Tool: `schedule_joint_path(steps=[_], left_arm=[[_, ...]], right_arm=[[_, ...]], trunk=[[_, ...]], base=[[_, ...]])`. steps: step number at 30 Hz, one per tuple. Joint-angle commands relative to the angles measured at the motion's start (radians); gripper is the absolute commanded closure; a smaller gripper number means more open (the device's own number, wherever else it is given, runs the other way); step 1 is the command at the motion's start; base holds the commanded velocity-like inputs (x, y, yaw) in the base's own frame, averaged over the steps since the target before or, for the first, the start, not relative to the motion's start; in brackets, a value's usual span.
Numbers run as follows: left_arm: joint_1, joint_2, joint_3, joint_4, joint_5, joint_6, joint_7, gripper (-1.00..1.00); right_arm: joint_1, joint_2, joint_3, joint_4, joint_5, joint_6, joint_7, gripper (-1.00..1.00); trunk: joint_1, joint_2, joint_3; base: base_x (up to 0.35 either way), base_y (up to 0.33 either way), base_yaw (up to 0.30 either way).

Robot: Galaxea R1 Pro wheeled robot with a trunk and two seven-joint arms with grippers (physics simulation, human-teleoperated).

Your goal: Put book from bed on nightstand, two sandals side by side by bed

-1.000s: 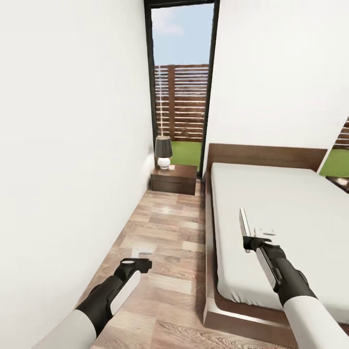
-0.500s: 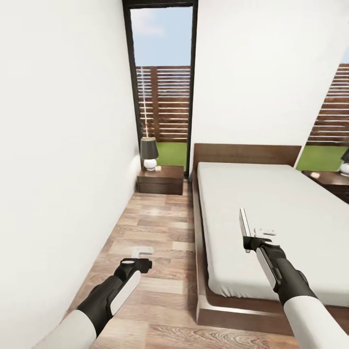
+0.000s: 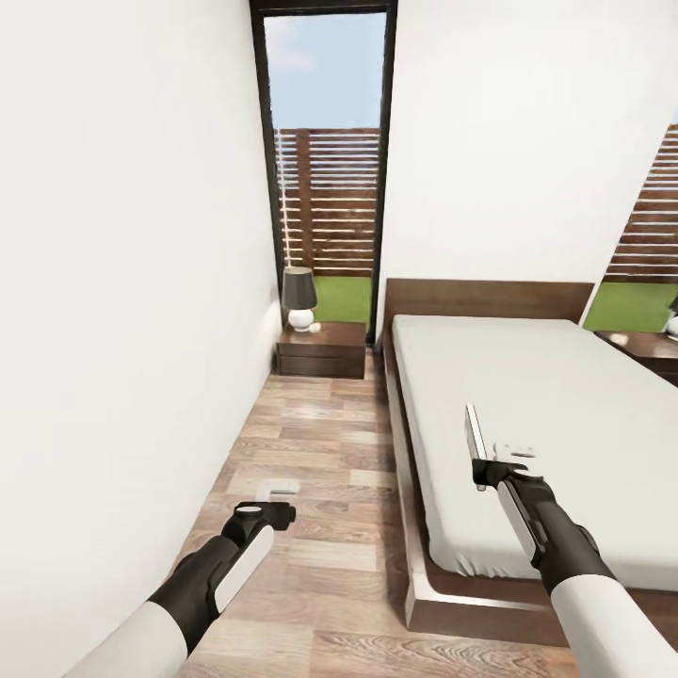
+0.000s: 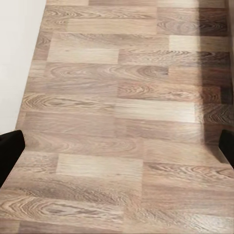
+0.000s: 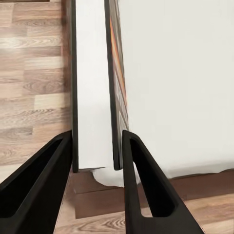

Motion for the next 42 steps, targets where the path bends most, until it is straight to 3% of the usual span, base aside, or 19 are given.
schedule_joint_path(steps=[1,11,25,26,29,33,35,38,42], left_arm=[[-0.001,0.001,-0.003,-0.001,0.009,0.002,0.009,-1.0],[-0.001,-0.001,-0.003,-0.001,0.008,0.002,0.009,-1.0],[-0.002,-0.012,-0.003,0.01,0.017,0.003,0.007,-1.0],[-0.011,-0.034,0.003,0.041,0.019,0.004,0.004,-1.0],[-0.031,-0.043,0.006,0.061,0.02,0.004,0.003,-1.0],[-0.107,-0.072,0.009,0.139,0.022,0.004,0.002,-1.0],[-0.187,-0.087,0.01,0.227,0.022,0.002,-0.001,-1.0],[-0.221,-0.09,0.011,0.259,0.023,-0.007,-0.002,-1.0],[-0.238,-0.09,0.012,0.259,0.024,-0.039,-0.002,-1.0]], right_arm=[[-0.001,0.0,0.001,-0.002,-0.01,0.004,-0.009,1.0],[-0.001,0.0,0.001,-0.002,-0.01,0.004,-0.009,1.0],[-0.001,0.0,0.001,-0.002,-0.01,0.004,-0.009,1.0],[-0.001,0.0,0.001,-0.003,-0.01,0.004,-0.009,1.0],[-0.001,0.0,0.001,-0.003,-0.01,0.004,-0.009,1.0],[-0.001,0.0,0.006,-0.002,-0.01,0.005,-0.009,1.0],[-0.001,0.0,0.048,-0.002,-0.01,0.006,-0.009,1.0],[-0.001,0.0,0.092,-0.002,-0.01,0.006,-0.009,1.0],[-0.001,0.001,0.119,-0.002,-0.01,0.007,-0.011,1.0]], trunk=[[0.0,-0.001,-0.002],[0.0,-0.001,-0.002],[0.0,-0.001,-0.002],[0.0,-0.001,-0.002],[0.0,-0.001,-0.002],[0.0,-0.001,-0.002],[0.0,-0.001,-0.002],[0.0,-0.001,-0.002],[0.0,-0.001,-0.002]], base=[[0.0,0.285,-0.001],[0.05,0.243,-0.086],[0.017,0.033,-0.185],[0.001,0.002,-0.023],[0.001,0.001,-0.016],[0.0,0.001,-0.007],[0.0,0.0,-0.002],[0.0,0.0,-0.001],[0.0,0.0,0.002]])
